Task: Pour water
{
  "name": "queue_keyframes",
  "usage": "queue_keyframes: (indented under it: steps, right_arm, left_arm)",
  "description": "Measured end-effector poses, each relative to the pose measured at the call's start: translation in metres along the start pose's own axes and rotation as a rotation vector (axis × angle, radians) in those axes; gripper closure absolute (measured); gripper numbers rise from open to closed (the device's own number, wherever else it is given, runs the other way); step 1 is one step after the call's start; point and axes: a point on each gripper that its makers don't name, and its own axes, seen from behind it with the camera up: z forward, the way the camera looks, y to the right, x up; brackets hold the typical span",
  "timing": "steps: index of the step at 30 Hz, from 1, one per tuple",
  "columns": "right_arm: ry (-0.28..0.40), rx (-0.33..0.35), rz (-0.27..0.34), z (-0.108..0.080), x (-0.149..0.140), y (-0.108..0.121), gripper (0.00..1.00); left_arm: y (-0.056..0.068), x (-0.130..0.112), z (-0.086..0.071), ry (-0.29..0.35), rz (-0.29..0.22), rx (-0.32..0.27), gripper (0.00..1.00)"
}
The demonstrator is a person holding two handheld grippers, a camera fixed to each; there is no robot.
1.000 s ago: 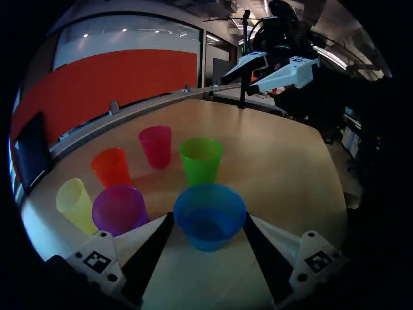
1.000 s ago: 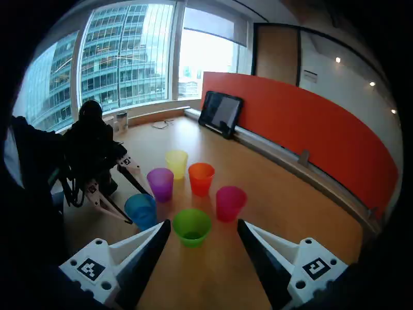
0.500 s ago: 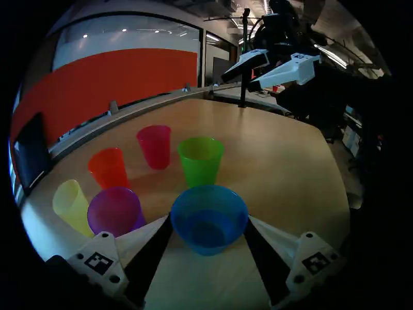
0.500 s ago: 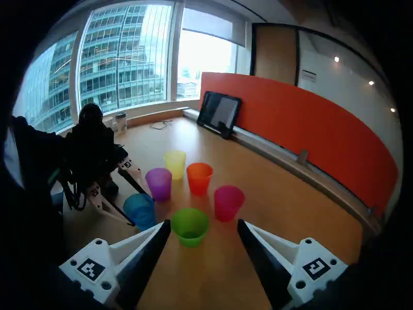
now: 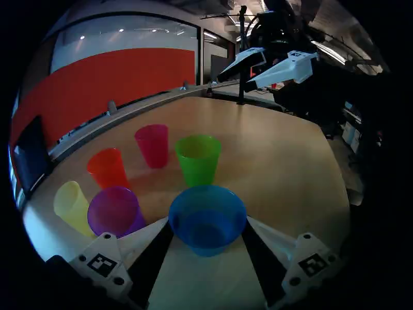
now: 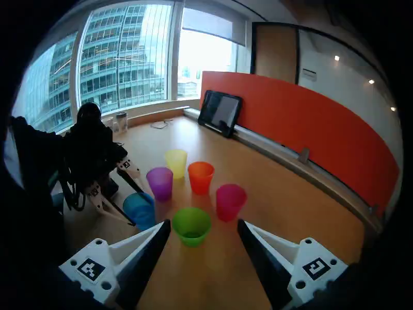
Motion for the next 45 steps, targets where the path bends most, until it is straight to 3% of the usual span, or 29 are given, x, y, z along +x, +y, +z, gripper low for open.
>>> queue_keyframes:
  steps: [29,45]
  right_arm:
    - [-0.051,0.047,0.005,0.04,-0.032,-0.019,0.0]
    - [-0.106,0.059,0.007,0.067,-0.06,-0.028,0.0]
  left_arm:
    - [-0.021,0.057,-0.058,0.115,-0.021,0.049,0.14]
    - [-0.033,0.071,-0.087,0.169,-0.038,0.097,0.14]
